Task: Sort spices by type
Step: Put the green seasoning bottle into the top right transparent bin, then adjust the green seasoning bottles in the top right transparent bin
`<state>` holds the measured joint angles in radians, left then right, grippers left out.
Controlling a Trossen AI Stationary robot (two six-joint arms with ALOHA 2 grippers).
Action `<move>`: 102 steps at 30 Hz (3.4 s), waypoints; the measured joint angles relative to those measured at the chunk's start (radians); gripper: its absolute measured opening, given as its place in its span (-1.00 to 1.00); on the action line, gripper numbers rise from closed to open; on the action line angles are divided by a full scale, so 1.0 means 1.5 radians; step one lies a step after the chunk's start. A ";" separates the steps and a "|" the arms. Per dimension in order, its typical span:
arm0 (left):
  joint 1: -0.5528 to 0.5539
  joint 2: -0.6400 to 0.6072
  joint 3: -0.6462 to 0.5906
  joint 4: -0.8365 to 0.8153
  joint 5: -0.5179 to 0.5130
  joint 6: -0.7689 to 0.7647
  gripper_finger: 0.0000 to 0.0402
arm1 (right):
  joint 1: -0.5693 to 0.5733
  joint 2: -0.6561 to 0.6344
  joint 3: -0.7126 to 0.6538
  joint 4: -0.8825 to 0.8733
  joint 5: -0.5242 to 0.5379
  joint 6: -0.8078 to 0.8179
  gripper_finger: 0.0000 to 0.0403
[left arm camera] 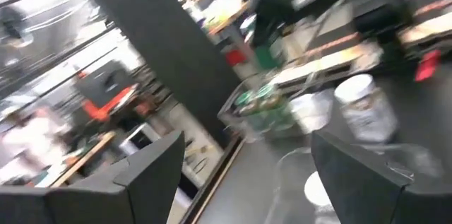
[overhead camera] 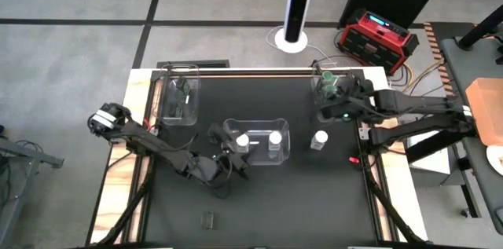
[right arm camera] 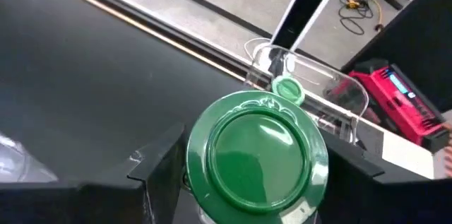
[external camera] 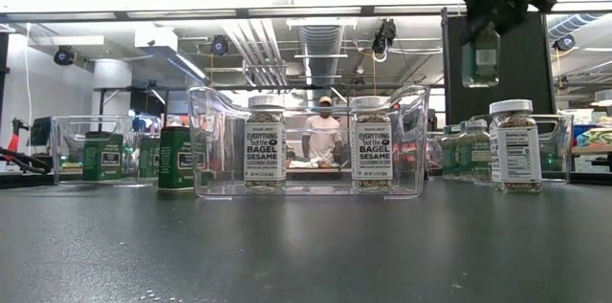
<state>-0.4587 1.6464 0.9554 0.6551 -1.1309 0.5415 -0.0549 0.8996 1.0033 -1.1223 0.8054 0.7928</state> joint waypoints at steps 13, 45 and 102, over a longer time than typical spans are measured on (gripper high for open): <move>-0.003 -0.047 0.000 0.002 0.139 -0.005 0.44 | -0.047 -0.154 -0.178 0.104 -0.048 -0.043 0.17; -0.003 -0.047 0.000 0.002 0.209 -0.005 0.44 | -0.238 -0.158 -0.283 0.301 -0.219 -0.279 0.17; -0.003 -0.046 0.000 -0.010 0.207 -0.005 0.44 | -0.295 -0.044 -0.303 0.387 -0.276 -0.273 0.40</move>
<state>-0.4630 1.5768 0.9550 0.6403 -0.8200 0.5335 -0.4980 0.8330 0.5485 -0.5413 0.3920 0.3836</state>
